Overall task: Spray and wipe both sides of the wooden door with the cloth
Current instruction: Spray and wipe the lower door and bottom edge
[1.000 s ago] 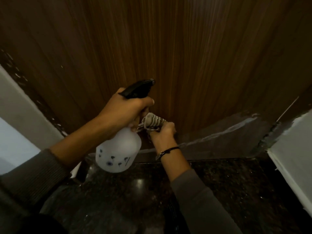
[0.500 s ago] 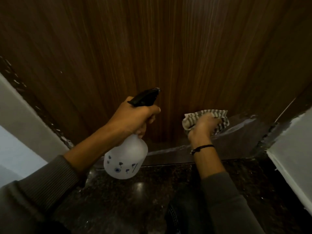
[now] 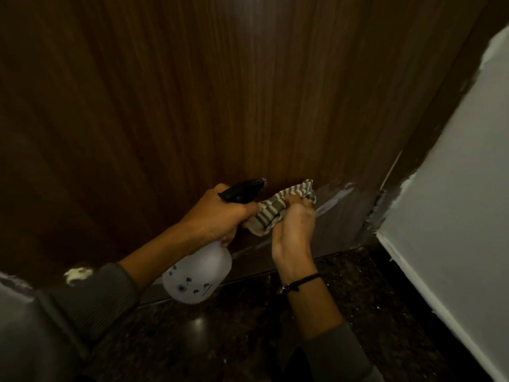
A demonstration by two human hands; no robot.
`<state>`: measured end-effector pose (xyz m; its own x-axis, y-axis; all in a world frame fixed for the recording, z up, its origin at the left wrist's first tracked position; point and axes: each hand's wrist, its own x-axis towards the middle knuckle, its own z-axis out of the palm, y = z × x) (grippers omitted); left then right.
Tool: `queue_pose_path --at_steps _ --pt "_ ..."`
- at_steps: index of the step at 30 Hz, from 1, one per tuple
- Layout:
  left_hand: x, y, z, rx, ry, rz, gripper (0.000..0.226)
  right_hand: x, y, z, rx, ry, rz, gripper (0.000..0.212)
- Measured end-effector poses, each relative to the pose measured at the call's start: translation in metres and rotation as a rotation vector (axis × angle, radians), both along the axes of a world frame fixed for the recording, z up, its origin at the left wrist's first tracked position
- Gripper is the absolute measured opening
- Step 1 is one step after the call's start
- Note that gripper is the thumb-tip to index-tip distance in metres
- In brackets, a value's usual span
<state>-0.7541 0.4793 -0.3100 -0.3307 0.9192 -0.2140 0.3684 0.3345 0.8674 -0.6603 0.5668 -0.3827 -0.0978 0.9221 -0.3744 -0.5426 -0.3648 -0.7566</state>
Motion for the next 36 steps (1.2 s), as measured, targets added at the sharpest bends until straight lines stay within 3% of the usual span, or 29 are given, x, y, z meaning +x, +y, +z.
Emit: queue_pose_path --at_steps 4,12,15,17,20,23,25,27,30,36 --pt "0.010 0.022 -0.008 -0.007 -0.026 -0.045 0.034 0.029 0.012 -0.002 0.033 0.021 -0.042 0.047" --pt "0.030 0.062 -0.027 -0.077 0.032 0.051 0.026 0.084 0.037 -0.009 0.153 -0.168 -0.356 0.021" --pt "0.035 0.070 -0.026 -0.121 0.049 0.088 0.044 0.093 0.038 -0.006 0.261 -0.317 -0.435 0.029" --pt "0.037 0.072 -0.025 -0.091 0.046 0.069 0.030 0.091 0.033 -0.008 0.334 -0.435 -0.437 0.038" --pt "0.038 0.070 -0.015 -0.024 0.063 0.060 0.019 0.070 0.028 -0.006 0.526 -0.628 -0.390 0.053" --pt "0.033 0.071 -0.002 0.029 0.098 0.117 0.027 0.033 0.045 -0.006 0.868 -0.783 -0.194 0.058" --pt "0.030 0.071 0.005 0.069 0.089 0.165 0.029 0.017 0.067 -0.015 0.992 -0.899 -0.198 0.062" --pt "0.028 0.070 0.008 0.095 0.077 0.169 0.027 0.014 0.088 -0.030 1.005 -0.997 -0.319 0.062" --pt "0.025 0.067 0.009 0.134 0.109 0.159 0.024 0.018 0.104 -0.036 0.966 -0.974 -0.400 0.060" --pt "0.014 0.058 0.011 0.179 0.084 0.156 0.025 0.045 0.138 -0.065 0.499 -0.712 -0.502 0.054"
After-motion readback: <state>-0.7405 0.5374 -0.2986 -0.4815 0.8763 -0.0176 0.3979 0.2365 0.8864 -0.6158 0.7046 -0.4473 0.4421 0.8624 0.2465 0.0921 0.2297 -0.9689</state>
